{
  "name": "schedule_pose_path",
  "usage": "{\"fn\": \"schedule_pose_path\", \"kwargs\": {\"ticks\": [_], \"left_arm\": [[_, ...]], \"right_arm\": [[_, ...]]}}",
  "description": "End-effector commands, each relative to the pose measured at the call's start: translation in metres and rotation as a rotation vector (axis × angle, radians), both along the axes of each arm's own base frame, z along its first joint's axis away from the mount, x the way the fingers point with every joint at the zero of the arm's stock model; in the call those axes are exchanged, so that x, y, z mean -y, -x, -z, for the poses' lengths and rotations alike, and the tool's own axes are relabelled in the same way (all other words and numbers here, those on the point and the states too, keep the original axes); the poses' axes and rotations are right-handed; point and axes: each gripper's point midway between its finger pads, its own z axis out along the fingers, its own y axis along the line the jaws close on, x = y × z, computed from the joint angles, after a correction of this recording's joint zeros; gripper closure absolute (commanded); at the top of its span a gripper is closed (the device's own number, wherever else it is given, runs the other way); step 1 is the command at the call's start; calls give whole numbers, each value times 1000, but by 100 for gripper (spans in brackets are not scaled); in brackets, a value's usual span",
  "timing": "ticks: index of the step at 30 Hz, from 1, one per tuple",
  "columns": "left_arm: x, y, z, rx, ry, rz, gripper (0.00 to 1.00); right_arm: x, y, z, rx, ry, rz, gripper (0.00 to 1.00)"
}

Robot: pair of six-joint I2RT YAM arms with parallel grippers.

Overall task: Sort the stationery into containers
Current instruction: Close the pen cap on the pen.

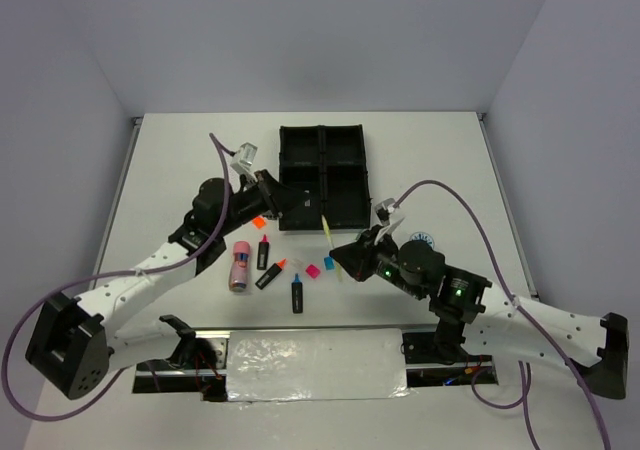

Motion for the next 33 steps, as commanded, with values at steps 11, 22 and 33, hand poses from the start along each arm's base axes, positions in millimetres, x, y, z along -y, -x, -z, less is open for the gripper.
{"fn": "schedule_pose_path", "kwargs": {"ticks": [11,22,33], "left_arm": [[-26,46,-90,256,274,11,100],[-30,43,-87,255,264,-20,100],[-22,40,-76,233,253,11,100]], "right_arm": [[-48,-3,-53,95,-269,-98,100],[-58,-1,-58,104,-275,-130,100],[-57,-6,-57,112,-240,-109,100]]}}
